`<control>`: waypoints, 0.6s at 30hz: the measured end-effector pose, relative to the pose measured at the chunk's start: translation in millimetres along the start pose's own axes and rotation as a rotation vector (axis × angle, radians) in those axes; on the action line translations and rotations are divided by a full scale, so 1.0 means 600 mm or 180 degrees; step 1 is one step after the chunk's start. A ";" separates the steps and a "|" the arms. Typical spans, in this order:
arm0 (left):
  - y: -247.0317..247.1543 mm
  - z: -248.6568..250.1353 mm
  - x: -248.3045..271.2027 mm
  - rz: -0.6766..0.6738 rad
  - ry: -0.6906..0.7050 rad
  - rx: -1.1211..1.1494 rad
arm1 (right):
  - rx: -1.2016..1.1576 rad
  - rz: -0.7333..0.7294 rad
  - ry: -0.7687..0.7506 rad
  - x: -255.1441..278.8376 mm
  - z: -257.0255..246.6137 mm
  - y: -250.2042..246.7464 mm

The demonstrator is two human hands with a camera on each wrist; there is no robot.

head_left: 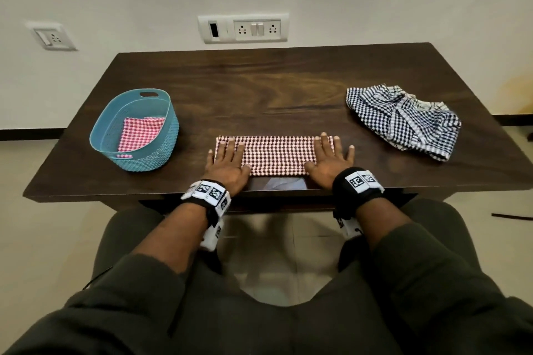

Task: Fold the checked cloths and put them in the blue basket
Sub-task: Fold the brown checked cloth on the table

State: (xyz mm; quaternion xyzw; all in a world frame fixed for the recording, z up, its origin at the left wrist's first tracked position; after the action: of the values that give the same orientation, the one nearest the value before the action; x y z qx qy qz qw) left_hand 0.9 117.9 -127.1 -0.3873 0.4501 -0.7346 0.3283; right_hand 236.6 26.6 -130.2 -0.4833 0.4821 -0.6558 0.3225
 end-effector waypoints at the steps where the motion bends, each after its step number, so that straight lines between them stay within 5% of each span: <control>1: -0.007 -0.013 0.002 -0.0041 -0.0087 -0.0059 | -0.0017 -0.0009 0.0040 0.003 0.005 0.000; 3: -0.027 -0.017 0.005 0.0071 -0.0108 -0.0159 | -0.0013 0.0045 0.0045 0.007 0.001 -0.007; 6: -0.082 0.028 0.029 0.1017 0.0207 -0.0201 | -0.0012 0.0481 -0.0196 0.011 -0.018 -0.042; 8: -0.088 0.057 0.041 0.1224 0.0222 -0.0091 | -0.0139 0.0654 -0.0385 0.014 -0.023 -0.056; 15: -0.062 0.075 -0.043 0.0413 -0.0072 0.0101 | -0.0077 0.0443 -0.0070 0.029 0.007 -0.059; 18: -0.063 0.088 -0.089 -0.0117 0.0146 0.0298 | -0.0267 0.0434 -0.0479 0.043 -0.025 -0.068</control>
State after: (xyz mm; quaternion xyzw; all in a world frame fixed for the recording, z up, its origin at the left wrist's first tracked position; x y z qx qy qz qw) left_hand 67.3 155.4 -91.3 -0.3628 0.4154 -0.7694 0.3221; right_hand 215.8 21.5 -84.6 -0.5103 0.5153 -0.5734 0.3811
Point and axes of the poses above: each hand's wrist, its own x-axis away from the middle knuckle, its own y-axis out of the palm, z = x × y, the point moved 9 cm from there along -x, towards the middle knuckle, and after that the axes turned 12 degrees about x, right-handed, at the moved point
